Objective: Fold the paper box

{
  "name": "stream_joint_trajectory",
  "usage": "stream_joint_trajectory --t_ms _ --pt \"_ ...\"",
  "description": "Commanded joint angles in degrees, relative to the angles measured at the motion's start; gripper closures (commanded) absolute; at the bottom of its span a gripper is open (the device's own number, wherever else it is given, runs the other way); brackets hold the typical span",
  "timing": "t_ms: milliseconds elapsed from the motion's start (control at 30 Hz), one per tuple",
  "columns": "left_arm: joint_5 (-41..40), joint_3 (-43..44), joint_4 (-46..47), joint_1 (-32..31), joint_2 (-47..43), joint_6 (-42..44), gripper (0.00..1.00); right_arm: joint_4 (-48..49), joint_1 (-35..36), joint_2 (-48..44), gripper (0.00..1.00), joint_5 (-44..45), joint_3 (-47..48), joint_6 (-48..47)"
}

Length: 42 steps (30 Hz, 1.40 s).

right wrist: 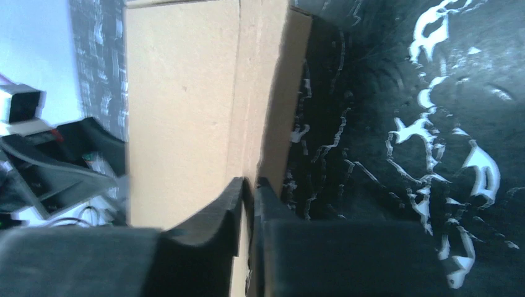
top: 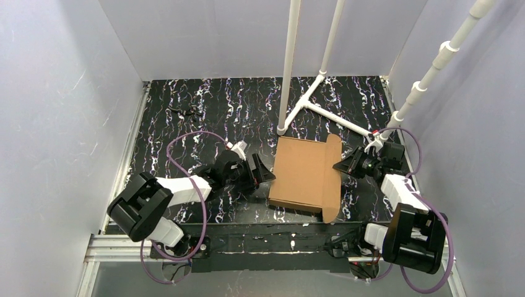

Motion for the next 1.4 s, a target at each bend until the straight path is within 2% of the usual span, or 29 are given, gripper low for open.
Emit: stream_joint_trajectory --t_ms 0,67,200,433,967,1167,1200,1267,1367 --pt "3.3 3.7 0.4 0.5 2.5 1.7 0.07 -1.0 -1.8 3.7 0.93 -1.1 3.3 -2.3" --pt "4.5 4.3 0.5 0.5 3.6 1.7 0.07 -1.9 -2.1 4.8 0.99 -0.6 4.0 -3.3" --pt "6.0 5.1 1.2 0.5 5.0 1.7 0.06 -4.1 -2.6 5.0 0.99 4.9 4.5 -6.0" --pt "8.1 6.4 3.1 0.5 7.2 1.1 0.04 -5.8 -2.9 6.2 0.99 9.0 5.0 -8.1" --pt "13.7 8.6 14.5 -1.1 15.5 -7.7 0.02 -6.2 -3.4 6.8 0.99 9.5 4.9 -9.2" --pt "14.8 9.4 23.4 -1.9 21.0 -14.9 0.09 -6.0 -3.3 6.7 0.99 8.7 4.8 -9.0" --pt "15.0 9.4 27.6 -2.2 23.0 -17.5 0.11 -5.8 -3.4 6.7 0.99 8.4 4.6 -8.9" --pt "14.8 9.7 29.0 -2.4 23.8 -18.5 0.13 -5.6 -3.4 6.6 0.99 8.1 4.6 -8.7" --pt "14.8 10.5 29.6 -2.8 24.4 -19.1 0.21 -5.4 -3.4 6.7 0.99 7.6 4.5 -8.6"
